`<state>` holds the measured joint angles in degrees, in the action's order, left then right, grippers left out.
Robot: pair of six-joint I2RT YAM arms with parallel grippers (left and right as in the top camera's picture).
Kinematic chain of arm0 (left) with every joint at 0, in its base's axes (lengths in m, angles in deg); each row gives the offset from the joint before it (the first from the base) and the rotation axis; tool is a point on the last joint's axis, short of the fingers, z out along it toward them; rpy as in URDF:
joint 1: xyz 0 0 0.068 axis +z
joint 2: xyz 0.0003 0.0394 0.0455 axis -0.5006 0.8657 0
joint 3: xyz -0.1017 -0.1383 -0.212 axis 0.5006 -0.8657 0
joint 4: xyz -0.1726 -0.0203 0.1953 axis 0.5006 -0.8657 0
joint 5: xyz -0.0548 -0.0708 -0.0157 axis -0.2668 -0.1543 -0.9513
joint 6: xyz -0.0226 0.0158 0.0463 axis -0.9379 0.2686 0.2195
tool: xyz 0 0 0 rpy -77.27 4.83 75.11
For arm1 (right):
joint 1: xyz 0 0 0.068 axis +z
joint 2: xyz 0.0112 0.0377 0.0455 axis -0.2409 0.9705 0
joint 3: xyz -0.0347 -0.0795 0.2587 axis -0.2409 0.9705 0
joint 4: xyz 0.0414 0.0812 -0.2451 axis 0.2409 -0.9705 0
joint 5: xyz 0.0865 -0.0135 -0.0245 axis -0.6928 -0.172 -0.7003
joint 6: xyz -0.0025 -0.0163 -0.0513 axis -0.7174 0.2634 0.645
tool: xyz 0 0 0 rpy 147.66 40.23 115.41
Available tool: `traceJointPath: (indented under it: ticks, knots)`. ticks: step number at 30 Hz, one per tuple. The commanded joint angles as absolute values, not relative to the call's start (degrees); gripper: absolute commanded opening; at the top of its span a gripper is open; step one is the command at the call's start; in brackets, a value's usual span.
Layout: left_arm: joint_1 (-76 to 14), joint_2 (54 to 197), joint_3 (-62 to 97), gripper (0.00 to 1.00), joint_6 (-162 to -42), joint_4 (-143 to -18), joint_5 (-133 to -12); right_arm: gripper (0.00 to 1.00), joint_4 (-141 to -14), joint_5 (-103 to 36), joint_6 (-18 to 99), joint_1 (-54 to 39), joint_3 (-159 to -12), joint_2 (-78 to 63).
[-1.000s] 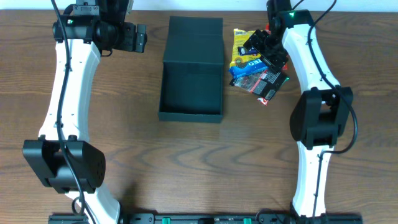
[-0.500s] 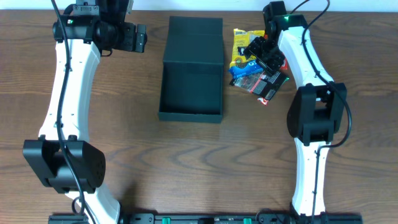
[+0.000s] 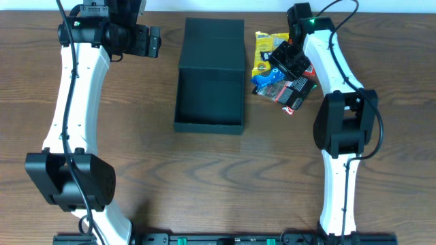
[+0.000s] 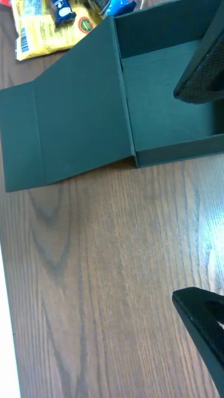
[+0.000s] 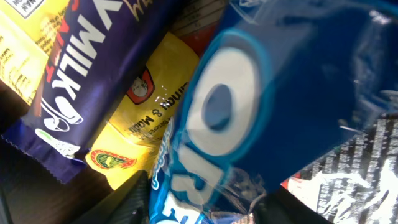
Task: Pack container
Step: 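Grasp the blue Oreo pack with the right gripper and lift, then carry the Oreo pack left and lower it into the box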
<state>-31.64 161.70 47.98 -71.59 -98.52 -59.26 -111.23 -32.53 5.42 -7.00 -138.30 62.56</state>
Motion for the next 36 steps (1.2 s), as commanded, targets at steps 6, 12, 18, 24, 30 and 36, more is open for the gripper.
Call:
traceJointPath:
  ticks: [6,12,18,24,30,36]
  knots:
    - [-31.56,162.07,47.91,0.95,-70.94,-98.17,-59.44,0.48,-111.51,-32.20,6.80,-7.66,-139.32,64.18]
    - [-31.56,162.07,47.91,0.95,-70.65,-98.15,-59.42,0.40,-112.10,-35.13,10.67,-7.64,-140.35,63.98]
    - [-31.56,162.07,47.91,0.95,-70.52,-98.13,-59.42,0.38,-116.34,-35.28,15.58,-7.64,-146.36,63.56]
    - [-31.56,162.07,47.91,0.95,-70.50,-97.69,-59.00,0.35,-124.12,-35.57,25.86,-6.96,-156.42,63.54]
    - [-31.56,162.09,47.91,0.95,-70.28,-97.56,-59.00,0.36,-131.53,-39.59,34.21,-4.07,-163.63,63.52]
    - [-31.53,162.07,47.91,0.95,-69.67,-97.61,-57.54,0.37,-134.66,-40.77,39.37,1.94,-167.41,63.52]
